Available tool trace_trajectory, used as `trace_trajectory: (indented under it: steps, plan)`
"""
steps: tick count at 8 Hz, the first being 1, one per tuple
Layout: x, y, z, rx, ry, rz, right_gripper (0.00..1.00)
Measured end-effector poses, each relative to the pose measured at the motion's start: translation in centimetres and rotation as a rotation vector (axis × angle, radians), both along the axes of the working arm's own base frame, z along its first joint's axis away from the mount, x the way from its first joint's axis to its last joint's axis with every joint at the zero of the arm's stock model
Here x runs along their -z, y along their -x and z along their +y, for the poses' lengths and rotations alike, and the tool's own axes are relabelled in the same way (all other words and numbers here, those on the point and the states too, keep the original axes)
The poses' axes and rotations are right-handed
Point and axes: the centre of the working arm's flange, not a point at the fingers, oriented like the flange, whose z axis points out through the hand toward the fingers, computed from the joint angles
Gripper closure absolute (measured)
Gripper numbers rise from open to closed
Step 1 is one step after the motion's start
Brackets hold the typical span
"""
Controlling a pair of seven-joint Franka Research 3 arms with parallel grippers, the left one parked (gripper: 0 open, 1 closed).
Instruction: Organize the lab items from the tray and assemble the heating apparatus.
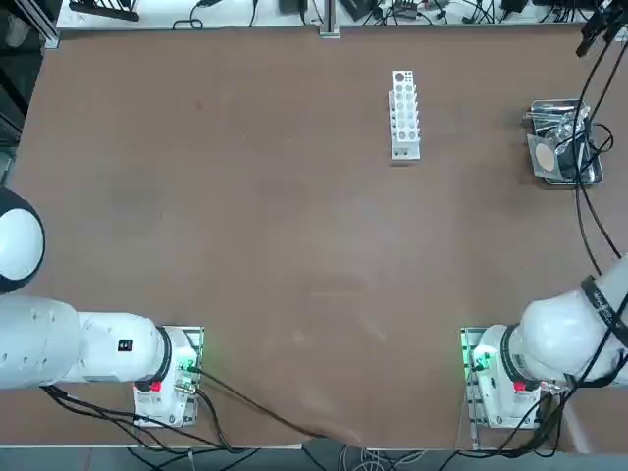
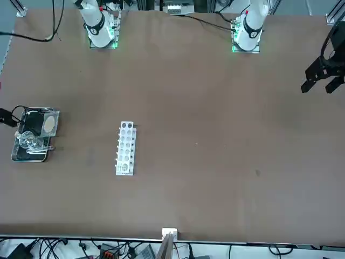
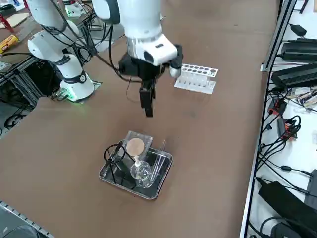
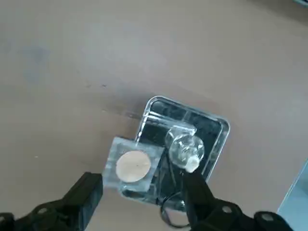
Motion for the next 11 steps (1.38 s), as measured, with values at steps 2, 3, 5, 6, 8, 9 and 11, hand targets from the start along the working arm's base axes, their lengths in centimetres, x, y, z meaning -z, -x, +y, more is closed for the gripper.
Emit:
trace_trajectory:
  steps: [2,3,5,6,8,9,11]
  plan:
    - [2.6,-0.9,-0.5,-0.195,-0.004,0.014,0.00]
    - [3.7,-1.2,-0.6,-0.279,-0.020,0.015,0.00]
    - [5.9,-1.6,-0.7,-0.436,-0.061,0.010,0.00]
    - [7.4,-1.7,-0.9,-0.530,-0.063,0.009,0.00]
    - [9.8,-1.9,-1.0,-0.734,-0.062,0.023,0.00]
    - [10.6,-1.9,-0.8,-0.830,-0.079,0.027,0.00]
    - [12.8,-1.4,-0.2,-0.968,-0.171,-0.014,0.00]
